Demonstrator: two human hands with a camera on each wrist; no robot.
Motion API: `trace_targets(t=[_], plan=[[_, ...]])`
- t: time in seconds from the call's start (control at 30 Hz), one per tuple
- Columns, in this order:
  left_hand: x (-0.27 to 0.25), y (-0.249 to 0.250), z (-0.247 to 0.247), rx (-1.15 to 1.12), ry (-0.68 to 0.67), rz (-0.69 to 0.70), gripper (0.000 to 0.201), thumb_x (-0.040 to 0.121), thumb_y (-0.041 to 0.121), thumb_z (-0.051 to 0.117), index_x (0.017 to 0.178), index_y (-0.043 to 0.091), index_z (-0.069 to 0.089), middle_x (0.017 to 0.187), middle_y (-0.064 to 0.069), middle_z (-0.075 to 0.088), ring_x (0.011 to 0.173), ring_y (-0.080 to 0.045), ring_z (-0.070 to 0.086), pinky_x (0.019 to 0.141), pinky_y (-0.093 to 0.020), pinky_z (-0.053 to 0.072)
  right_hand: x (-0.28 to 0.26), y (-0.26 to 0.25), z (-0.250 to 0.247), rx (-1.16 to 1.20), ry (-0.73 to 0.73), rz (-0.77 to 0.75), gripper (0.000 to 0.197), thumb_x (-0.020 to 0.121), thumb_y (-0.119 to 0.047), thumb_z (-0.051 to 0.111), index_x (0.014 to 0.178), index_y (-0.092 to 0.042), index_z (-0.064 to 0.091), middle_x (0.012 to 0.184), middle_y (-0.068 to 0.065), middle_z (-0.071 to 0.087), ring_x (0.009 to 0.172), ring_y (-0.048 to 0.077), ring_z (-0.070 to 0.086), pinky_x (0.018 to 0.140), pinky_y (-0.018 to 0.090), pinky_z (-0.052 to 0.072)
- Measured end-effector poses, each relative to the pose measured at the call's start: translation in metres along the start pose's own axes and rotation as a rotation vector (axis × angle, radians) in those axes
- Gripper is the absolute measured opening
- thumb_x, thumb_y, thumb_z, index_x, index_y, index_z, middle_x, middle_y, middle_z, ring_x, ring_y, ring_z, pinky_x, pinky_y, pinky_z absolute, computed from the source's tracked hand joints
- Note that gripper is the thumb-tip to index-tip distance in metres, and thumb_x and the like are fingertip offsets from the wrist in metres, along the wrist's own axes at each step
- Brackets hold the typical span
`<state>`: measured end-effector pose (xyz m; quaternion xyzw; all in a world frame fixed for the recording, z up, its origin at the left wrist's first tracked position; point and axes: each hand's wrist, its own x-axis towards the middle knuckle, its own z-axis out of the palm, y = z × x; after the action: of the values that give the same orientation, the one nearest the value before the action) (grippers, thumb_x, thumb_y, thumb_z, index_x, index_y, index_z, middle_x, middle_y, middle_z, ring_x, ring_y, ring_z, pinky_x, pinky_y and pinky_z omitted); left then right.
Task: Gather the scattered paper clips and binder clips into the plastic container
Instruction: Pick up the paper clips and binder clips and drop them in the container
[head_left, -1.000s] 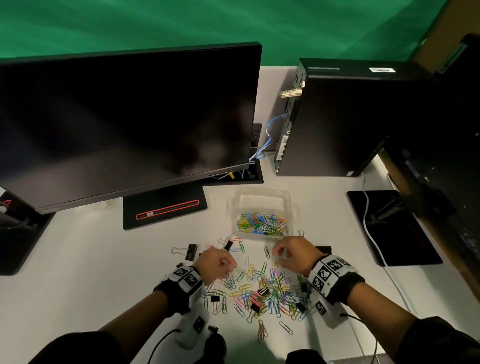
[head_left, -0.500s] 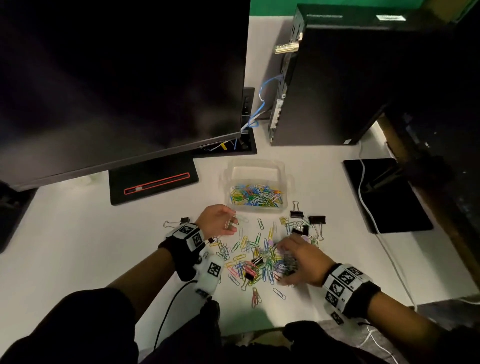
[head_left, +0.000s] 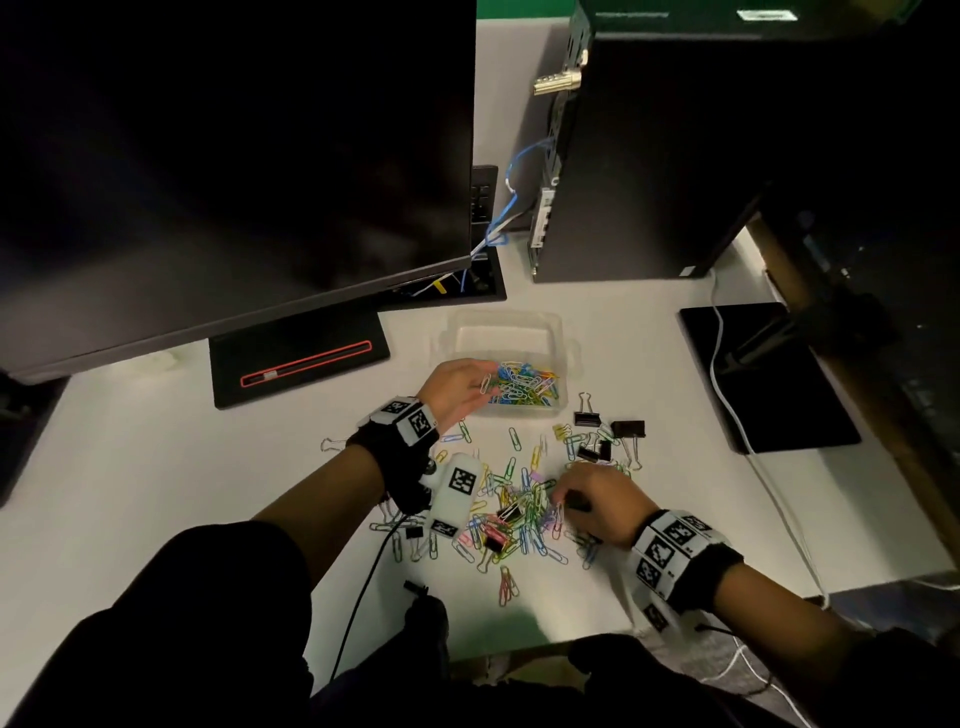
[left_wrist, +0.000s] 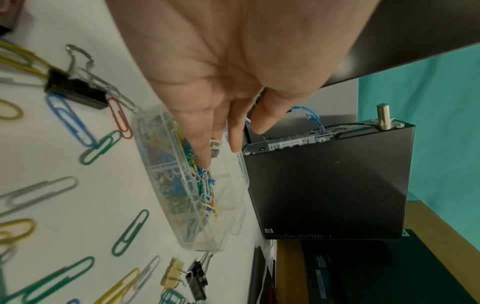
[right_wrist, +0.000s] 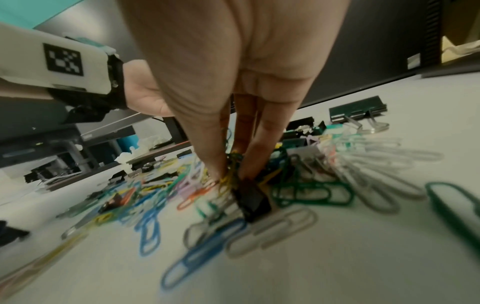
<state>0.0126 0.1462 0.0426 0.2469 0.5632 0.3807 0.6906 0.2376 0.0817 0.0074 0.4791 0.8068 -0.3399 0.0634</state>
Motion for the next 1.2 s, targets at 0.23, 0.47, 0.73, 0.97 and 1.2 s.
trace_targets(t=[0.23, 0.47, 0.73, 0.97, 1.2], plan=[[0.001, -0.002, -0.003, 0.107, -0.002, 0.046, 0.035, 0.097, 0.005, 0.04, 0.131, -0.003, 0.047, 0.138, -0.015, 0.047, 0.13, -0.025, 0.042, 0.107, -0.024, 0.037, 0.012, 0.006, -0.019, 0.156, 0.089, 0.069, 0.017, 0.08, -0.011, 0.066, 0.096, -0.017, 0.07, 0.097, 0.001, 0.07, 0.084, 0.012, 0.062, 0.082, 0.023, 0.048], [-0.01, -0.021, -0.025, 0.958, 0.059, 0.348, 0.029, 0.093, 0.005, 0.046, 0.118, 0.005, 0.061, 0.131, -0.011, 0.056, 0.124, -0.024, 0.05, 0.107, -0.027, 0.035, 0.043, -0.011, -0.056, 0.51, 0.286, 0.125, 0.014, 0.085, -0.006, 0.062, 0.085, -0.019, 0.069, 0.08, 0.004, 0.068, 0.063, 0.02, 0.066, 0.071, 0.036, 0.059], [-0.028, -0.043, -0.029, 1.155, -0.02, 0.477, 0.031, 0.091, 0.002, 0.044, 0.117, 0.005, 0.062, 0.129, -0.012, 0.053, 0.122, -0.024, 0.049, 0.103, -0.019, 0.029, 0.084, -0.026, -0.073, 0.599, 0.326, 0.132, 0.019, 0.087, -0.005, 0.057, 0.084, -0.022, 0.067, 0.094, 0.02, 0.069, 0.074, 0.035, 0.069, 0.077, 0.046, 0.057], [-0.058, -0.058, -0.054, 1.33, -0.07, 0.395, 0.045, 0.084, 0.02, 0.062, 0.127, 0.019, 0.051, 0.126, -0.005, 0.047, 0.12, -0.02, 0.041, 0.107, -0.032, 0.032, 0.088, -0.033, -0.068, 0.559, 0.324, 0.169, 0.028, 0.078, 0.011, 0.057, 0.094, -0.009, 0.07, 0.101, 0.015, 0.069, 0.08, 0.024, 0.065, 0.084, 0.042, 0.056], [-0.082, -0.082, -0.081, 1.528, -0.196, 0.249, 0.08, 0.071, 0.03, 0.076, 0.138, 0.022, 0.033, 0.134, -0.002, 0.036, 0.125, -0.018, 0.036, 0.106, -0.027, 0.032, 0.066, -0.041, -0.061, 0.351, 0.332, 0.047, 0.023, 0.083, 0.004, 0.056, 0.097, -0.008, 0.069, 0.093, 0.002, 0.067, 0.079, 0.01, 0.057, 0.072, 0.016, 0.045]])
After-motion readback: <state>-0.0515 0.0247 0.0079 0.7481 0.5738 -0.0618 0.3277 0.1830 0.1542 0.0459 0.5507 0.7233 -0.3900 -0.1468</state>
